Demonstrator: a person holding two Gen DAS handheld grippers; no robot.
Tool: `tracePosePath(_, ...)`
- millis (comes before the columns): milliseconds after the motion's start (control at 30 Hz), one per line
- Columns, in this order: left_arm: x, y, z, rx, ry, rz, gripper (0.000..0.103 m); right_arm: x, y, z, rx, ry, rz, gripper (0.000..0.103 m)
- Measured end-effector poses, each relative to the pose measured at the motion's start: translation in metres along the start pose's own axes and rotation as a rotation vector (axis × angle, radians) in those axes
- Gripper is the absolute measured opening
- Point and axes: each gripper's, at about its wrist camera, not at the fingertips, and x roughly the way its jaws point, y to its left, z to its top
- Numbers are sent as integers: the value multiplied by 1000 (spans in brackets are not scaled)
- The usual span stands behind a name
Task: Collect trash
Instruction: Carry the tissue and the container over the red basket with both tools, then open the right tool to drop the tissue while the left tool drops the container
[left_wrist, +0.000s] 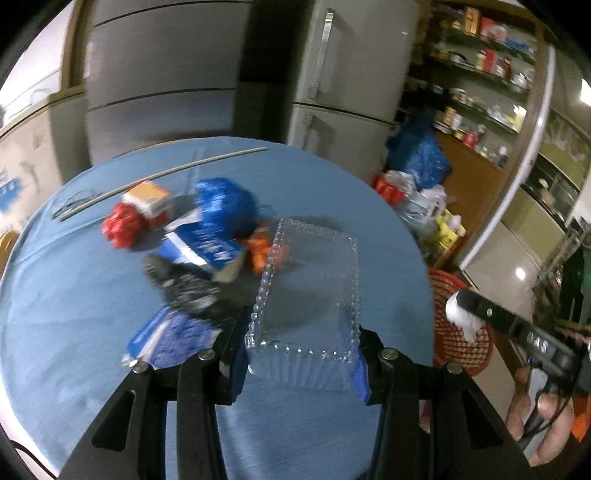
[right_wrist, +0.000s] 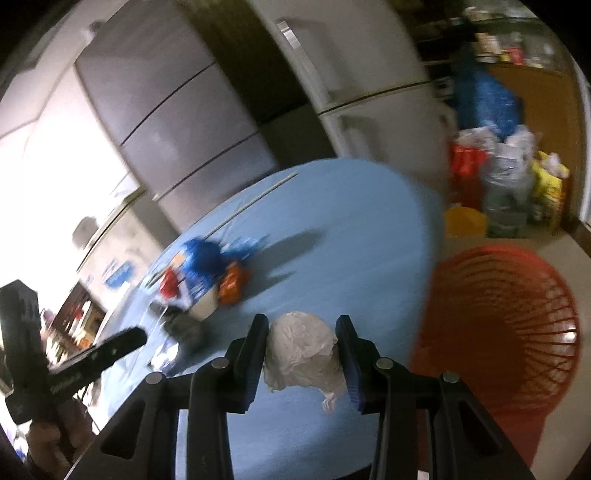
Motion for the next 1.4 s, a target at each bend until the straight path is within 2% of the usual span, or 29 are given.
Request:
tracePosePath(367,31,-76,15,123,33,-118,47,-28,-100,11,130,-53,-170,40)
tracePosePath(600,51,-115,18,182,63,-167,47,-17,-141,10,166,-22,-244,40)
tracePosePath(967,74,-144,19,230,111,-198,47,6,-180,0,219,48,-305,41)
tracePosePath(1067,79,-150,21,239,120,-204,47,10,-186,0,227,60,-322,43)
tracePosePath(1167,84,-159,21,252,130,-211,47,13,-193,1,237,76,-340,59)
tracePosePath(1200,86,-163,21,258,134,-215,47,12,-195,1,238,74,-350,67)
tracePosePath(1400,97,-182,19,284,156,-240,47,-1,-203,6,257,34,-361,69)
